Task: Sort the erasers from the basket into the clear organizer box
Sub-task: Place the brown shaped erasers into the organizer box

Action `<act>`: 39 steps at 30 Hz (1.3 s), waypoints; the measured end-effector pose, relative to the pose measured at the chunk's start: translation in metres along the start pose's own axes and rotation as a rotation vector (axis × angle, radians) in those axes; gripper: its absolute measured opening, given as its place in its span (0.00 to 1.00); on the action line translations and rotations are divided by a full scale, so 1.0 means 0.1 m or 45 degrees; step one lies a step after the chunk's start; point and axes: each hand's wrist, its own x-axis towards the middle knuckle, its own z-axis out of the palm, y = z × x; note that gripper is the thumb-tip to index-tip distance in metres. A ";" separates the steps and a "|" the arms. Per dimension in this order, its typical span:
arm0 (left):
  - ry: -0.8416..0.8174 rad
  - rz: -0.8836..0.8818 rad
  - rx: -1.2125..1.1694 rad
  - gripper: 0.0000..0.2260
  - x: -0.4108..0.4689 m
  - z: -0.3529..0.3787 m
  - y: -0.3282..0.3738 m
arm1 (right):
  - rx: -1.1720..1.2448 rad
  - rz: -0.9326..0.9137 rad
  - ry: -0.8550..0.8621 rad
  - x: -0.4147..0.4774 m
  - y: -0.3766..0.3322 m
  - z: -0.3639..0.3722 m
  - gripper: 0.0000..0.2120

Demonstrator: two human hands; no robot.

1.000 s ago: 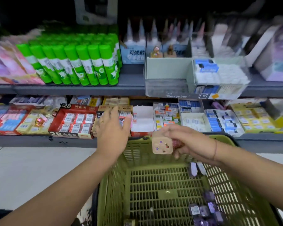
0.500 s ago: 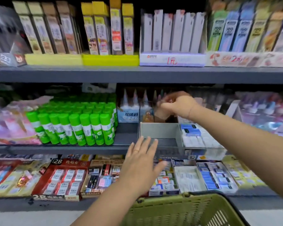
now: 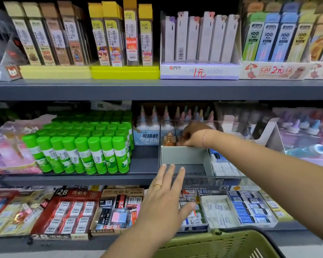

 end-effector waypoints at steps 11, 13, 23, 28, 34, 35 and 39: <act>0.247 -0.023 0.043 0.31 -0.06 -0.05 -0.04 | -0.097 0.103 0.065 -0.07 0.04 -0.24 0.31; 0.357 -0.042 0.053 0.31 -0.16 -0.03 -0.07 | 0.107 0.056 0.271 -0.29 0.01 -0.33 0.28; 0.048 -0.574 0.054 0.30 -1.14 0.89 -0.66 | 0.926 -0.142 0.035 -2.00 -0.13 1.90 0.09; -0.008 -0.665 0.005 0.33 -1.55 1.22 -0.60 | 0.829 -0.185 -0.930 -2.53 -0.40 3.10 0.29; 0.179 -0.801 -0.195 0.33 -1.59 1.26 -0.58 | 0.789 -0.168 -1.315 -2.53 -1.18 3.75 0.43; 0.175 -0.806 -0.200 0.33 -1.60 1.26 -0.58 | 0.778 -0.147 -1.343 -2.51 -1.26 3.81 0.44; 0.189 -0.796 -0.184 0.33 -1.62 1.26 -0.60 | 0.932 -0.012 -1.453 -2.53 -1.53 4.02 0.45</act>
